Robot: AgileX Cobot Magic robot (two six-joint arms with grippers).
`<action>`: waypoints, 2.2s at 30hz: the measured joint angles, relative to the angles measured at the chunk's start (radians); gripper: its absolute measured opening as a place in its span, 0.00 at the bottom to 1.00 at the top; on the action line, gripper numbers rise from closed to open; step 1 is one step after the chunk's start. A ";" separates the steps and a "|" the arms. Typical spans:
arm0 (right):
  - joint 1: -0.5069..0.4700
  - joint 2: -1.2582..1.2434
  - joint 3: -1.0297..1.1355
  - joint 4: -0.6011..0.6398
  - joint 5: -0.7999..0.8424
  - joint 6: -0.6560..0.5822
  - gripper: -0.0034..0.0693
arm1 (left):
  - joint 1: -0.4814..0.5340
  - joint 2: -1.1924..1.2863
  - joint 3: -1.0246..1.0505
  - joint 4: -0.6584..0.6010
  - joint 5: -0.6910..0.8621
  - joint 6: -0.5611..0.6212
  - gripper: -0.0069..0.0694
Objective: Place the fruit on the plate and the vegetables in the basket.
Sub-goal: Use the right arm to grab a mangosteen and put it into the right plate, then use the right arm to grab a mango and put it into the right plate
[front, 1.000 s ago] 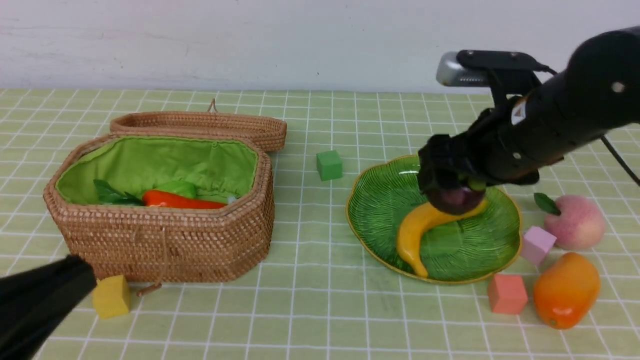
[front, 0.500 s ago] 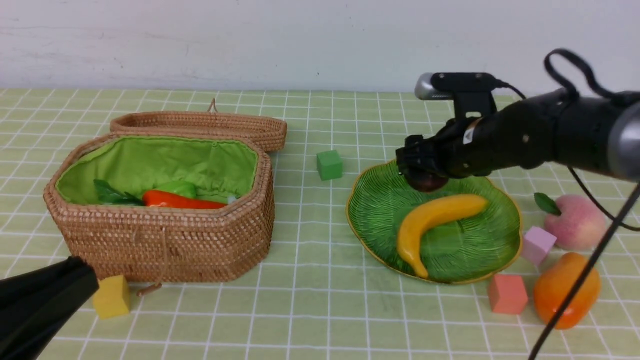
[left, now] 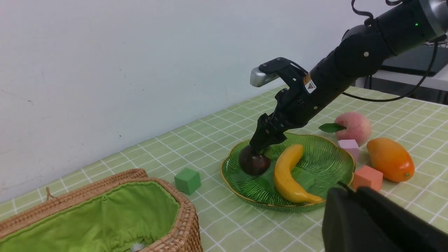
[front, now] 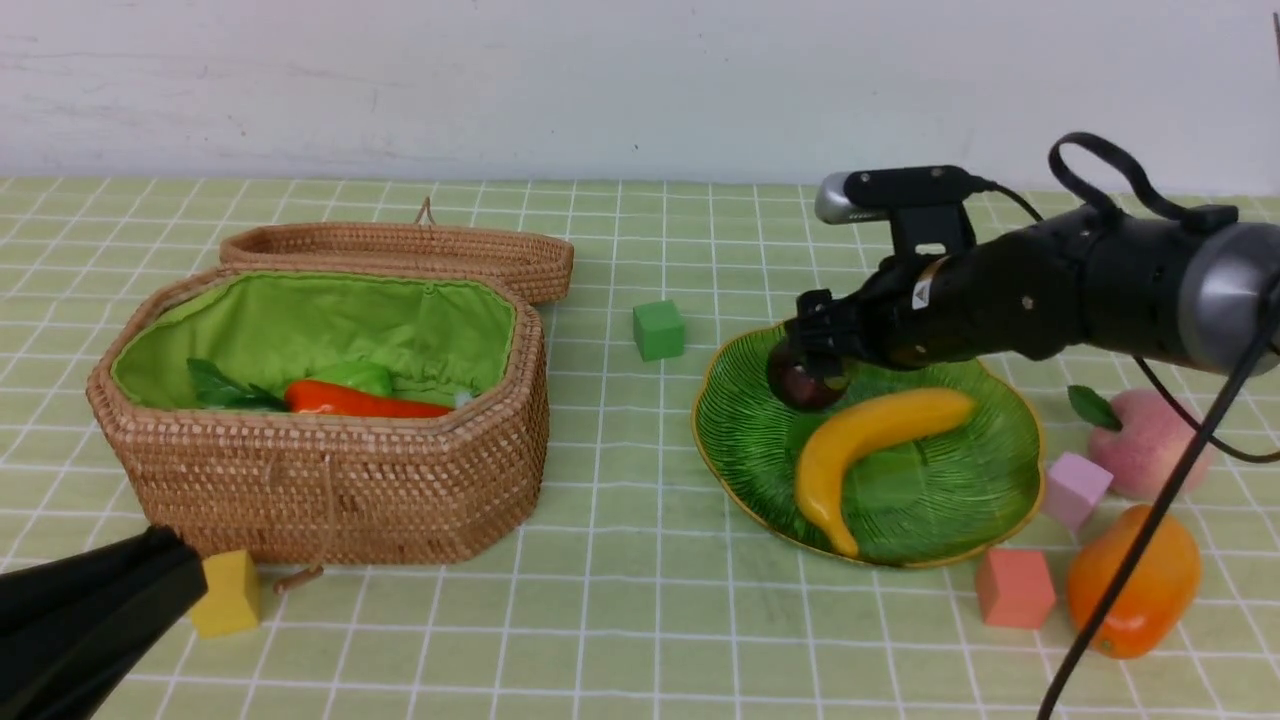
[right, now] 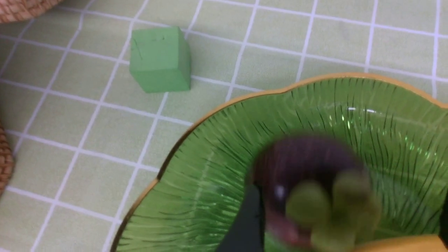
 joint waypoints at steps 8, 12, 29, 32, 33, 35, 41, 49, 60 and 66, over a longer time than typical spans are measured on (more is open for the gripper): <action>0.000 -0.193 0.000 -0.009 0.336 0.000 0.77 | 0.000 0.000 0.000 0.000 0.000 0.000 0.13; 0.000 -0.332 0.004 -0.058 0.601 -0.011 0.59 | 0.000 0.000 0.000 0.000 0.002 0.000 0.13; -0.387 -0.506 0.413 0.150 0.569 0.137 0.75 | 0.000 0.000 0.000 0.001 0.106 0.000 0.14; -0.405 -0.435 0.413 0.241 0.474 0.077 0.94 | 0.000 0.000 0.000 0.002 0.166 0.000 0.14; -0.406 -0.405 0.413 0.260 0.450 0.067 0.96 | 0.000 0.000 0.000 0.003 0.185 0.000 0.14; -0.407 -0.367 0.413 0.279 0.414 0.059 0.98 | 0.000 0.000 0.000 0.004 0.230 0.000 0.14; -0.407 -0.265 0.410 0.294 0.330 0.056 0.93 | 0.000 0.000 0.000 0.015 0.414 0.000 0.14; -0.407 -0.211 0.396 0.301 0.272 0.056 0.87 | 0.000 0.000 0.000 0.022 0.458 0.000 0.14; -0.406 -0.192 0.381 0.262 0.288 0.056 0.84 | 0.000 0.000 0.000 0.022 0.458 0.000 0.14; -0.407 -0.224 0.387 0.185 0.353 0.052 0.84 | 0.000 0.000 0.000 0.022 0.458 0.000 0.14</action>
